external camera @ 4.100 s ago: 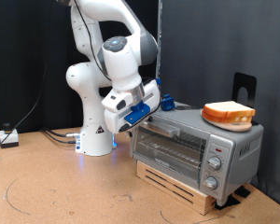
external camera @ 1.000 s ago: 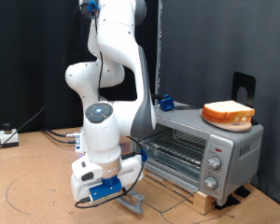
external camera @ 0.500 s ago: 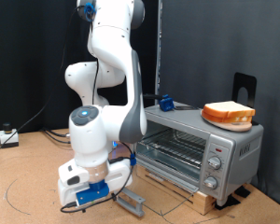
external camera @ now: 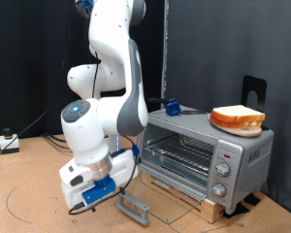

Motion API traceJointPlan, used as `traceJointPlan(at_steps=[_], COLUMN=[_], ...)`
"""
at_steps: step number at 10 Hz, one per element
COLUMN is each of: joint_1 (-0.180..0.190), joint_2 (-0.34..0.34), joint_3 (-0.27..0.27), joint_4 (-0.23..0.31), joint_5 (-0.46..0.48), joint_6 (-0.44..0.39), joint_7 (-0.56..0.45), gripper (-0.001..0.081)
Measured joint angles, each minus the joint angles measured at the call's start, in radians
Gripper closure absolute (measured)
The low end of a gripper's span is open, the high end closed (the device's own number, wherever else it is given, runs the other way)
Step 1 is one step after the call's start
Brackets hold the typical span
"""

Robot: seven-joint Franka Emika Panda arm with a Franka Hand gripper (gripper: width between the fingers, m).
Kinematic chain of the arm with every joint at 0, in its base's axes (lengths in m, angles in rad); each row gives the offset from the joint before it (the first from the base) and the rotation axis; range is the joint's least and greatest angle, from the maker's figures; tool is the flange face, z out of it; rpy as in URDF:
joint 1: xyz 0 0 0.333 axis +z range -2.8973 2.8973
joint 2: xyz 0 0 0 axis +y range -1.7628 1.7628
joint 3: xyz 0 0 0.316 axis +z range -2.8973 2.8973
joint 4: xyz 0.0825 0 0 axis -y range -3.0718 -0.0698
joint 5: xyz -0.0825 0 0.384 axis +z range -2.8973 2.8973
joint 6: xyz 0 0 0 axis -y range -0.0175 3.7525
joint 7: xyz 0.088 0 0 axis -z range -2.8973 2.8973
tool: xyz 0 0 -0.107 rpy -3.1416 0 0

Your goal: Make a piece of toast with the oven

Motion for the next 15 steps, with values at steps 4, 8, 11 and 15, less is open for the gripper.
traceJointPlan(at_steps=[4, 8, 11, 15], joint_1=[-0.045, -0.043, -0.041, -0.030], joint_2=[-0.128, -0.262, -0.303, -0.377], joint_3=[-0.005, -0.004, 0.001, 0.032], joint_4=[0.002, -0.020, -0.045, -0.043], joint_5=[0.096, 0.082, 0.100, 0.161], joint_6=[-0.244, -0.291, -0.326, -0.525], joint_7=[-0.169, -0.137, -0.167, -0.478], gripper=[-0.0001, -0.0001, -0.0001, -0.0001])
